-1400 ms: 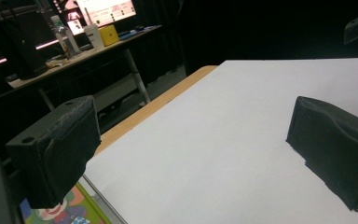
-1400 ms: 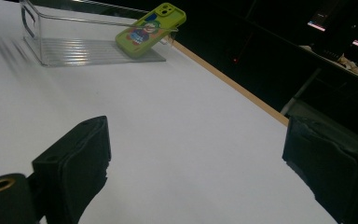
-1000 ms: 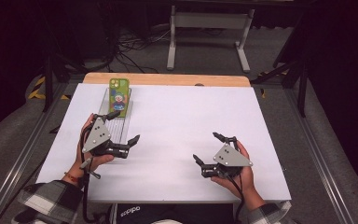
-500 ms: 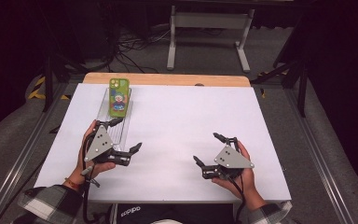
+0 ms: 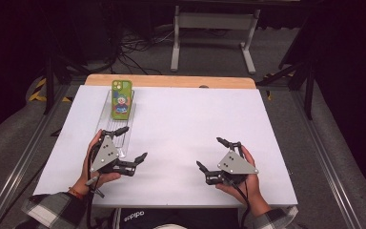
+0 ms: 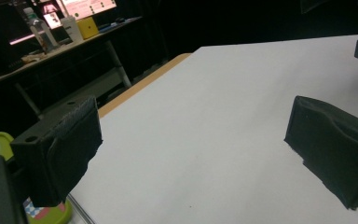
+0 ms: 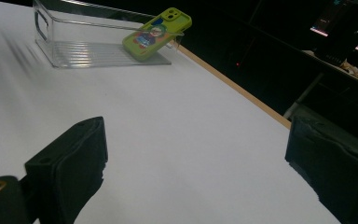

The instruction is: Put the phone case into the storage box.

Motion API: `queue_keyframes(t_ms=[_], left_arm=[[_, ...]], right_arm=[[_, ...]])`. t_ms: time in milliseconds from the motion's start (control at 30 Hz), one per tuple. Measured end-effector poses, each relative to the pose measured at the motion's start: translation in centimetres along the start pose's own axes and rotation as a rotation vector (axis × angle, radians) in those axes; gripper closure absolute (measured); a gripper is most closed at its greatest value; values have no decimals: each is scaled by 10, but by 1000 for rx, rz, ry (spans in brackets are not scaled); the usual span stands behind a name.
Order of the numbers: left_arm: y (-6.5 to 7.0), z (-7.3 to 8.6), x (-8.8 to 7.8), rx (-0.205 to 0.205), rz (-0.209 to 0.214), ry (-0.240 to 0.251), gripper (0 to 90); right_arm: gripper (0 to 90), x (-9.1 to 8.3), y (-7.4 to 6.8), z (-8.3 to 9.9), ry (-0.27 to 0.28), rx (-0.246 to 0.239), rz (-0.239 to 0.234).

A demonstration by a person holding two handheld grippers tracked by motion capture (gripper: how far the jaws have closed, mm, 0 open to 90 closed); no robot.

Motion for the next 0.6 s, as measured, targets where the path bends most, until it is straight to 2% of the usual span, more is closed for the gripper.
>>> queue_keyframes(t_ms=[200,300,467,500,567,600], left_arm=[[6,9,-3,-17,22,-11,43],[5,13,-6,-9,18,-18,43],[8,22,-7,-27,29,-41,43],[8,24,-8,-17,28,-45,44],[9,27,-9,-33,34,-51,44],[8,28,-9,-25,33,-51,45]], right_arm=[[62,0,-2,0,0,-3,-8],[61,1,-2,1,-2,0,-10],[61,2,-3,2,-6,-5,-11],[61,2,-4,2,-7,-4,-13],[61,1,-4,3,-8,-8,-12],[61,1,-4,3,-7,-9,-11]])
Point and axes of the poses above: each handheld gripper's, and its own axes: x roughly forward along the jaws, z roughly out of its underside, y roughly to its right, the point moved 7 cm from there along x, roughly forward along the jaws, and after that the axes turned 6 degrees about x, right-handed, at the moved point
